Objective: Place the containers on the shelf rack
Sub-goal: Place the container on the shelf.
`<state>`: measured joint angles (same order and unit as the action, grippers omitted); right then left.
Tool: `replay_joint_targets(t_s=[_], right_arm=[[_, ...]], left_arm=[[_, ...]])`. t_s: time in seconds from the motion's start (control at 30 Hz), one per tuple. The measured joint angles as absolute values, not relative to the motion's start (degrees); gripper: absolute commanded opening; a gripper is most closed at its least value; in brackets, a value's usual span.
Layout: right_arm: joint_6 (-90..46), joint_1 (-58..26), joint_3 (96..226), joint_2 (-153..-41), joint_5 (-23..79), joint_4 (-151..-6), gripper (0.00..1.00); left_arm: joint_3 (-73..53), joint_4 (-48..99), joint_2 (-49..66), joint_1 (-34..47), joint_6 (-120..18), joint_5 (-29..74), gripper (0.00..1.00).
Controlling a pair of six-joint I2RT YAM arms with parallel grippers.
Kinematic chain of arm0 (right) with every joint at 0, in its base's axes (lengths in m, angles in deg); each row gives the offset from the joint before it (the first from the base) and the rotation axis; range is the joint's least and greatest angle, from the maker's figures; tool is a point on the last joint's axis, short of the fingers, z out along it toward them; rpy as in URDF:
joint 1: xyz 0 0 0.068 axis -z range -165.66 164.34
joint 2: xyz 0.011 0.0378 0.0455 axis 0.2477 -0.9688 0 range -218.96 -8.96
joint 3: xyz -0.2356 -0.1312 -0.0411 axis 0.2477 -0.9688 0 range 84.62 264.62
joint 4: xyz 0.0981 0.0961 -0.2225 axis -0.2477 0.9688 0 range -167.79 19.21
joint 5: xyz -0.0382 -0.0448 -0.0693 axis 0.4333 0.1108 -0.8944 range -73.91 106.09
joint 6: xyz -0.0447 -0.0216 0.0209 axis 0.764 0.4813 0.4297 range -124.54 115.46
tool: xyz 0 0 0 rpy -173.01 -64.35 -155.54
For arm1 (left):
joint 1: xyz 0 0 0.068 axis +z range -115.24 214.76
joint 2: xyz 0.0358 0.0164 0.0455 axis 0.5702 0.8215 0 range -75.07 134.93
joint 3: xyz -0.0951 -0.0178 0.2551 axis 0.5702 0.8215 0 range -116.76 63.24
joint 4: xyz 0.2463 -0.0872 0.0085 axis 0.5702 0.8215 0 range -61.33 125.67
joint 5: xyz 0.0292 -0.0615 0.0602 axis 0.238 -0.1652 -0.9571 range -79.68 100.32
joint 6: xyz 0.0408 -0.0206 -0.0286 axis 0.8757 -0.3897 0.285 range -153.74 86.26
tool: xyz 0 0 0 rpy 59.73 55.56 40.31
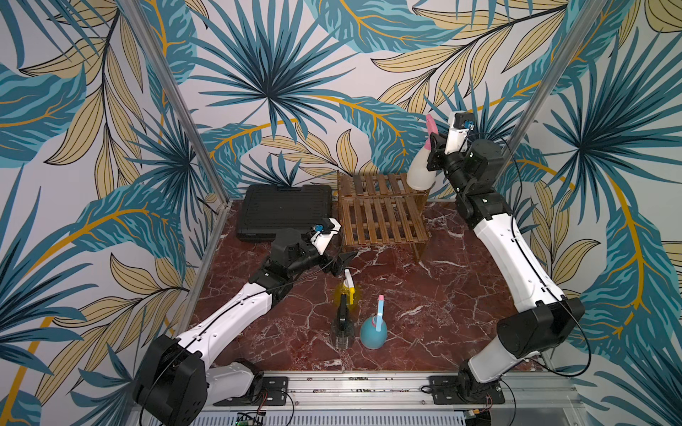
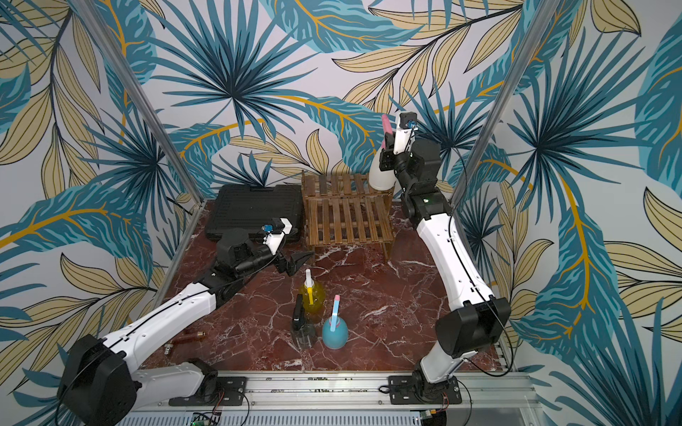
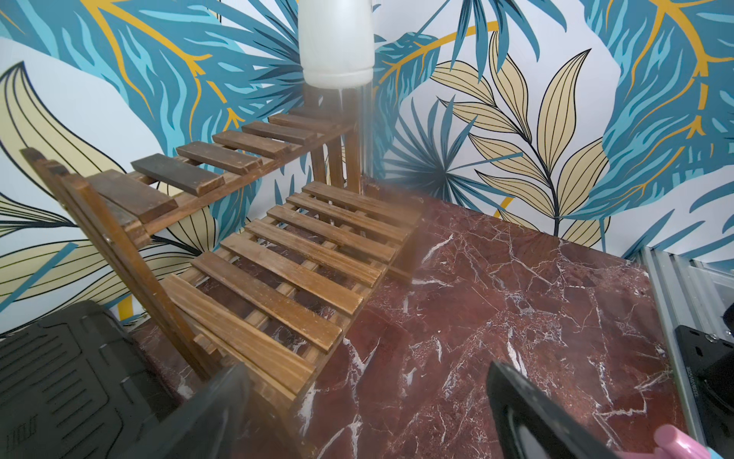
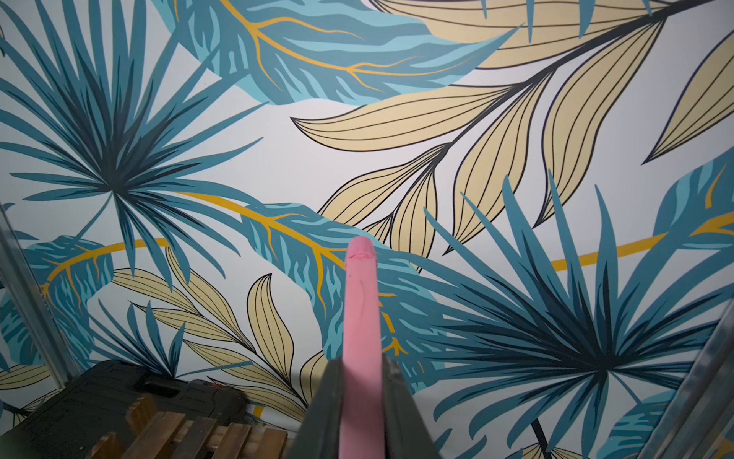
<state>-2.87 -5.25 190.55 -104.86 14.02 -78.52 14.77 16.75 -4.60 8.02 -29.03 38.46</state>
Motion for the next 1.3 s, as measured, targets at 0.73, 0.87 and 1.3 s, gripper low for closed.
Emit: replay_joint_targets(t_s=[0.73, 0.87, 1.3], right_arm=[[-3.53, -4.12, 198.3, -115.11, 18.24, -77.05, 0.0], [-3.72, -4.07, 198.3, -115.16, 18.26, -77.1, 0.08], [-5.45, -4.03, 194.94, -115.05, 18.37, -76.16, 0.55]], left_arm=[[14.75, 17.87, -4.79, 8.02, -28.85, 38.7, 1.0], [14.75, 17.84, -4.79, 8.02, -29.24, 38.92, 1.0], [14.75, 17.78, -4.64, 8.02, -30.53, 39.92, 1.0]])
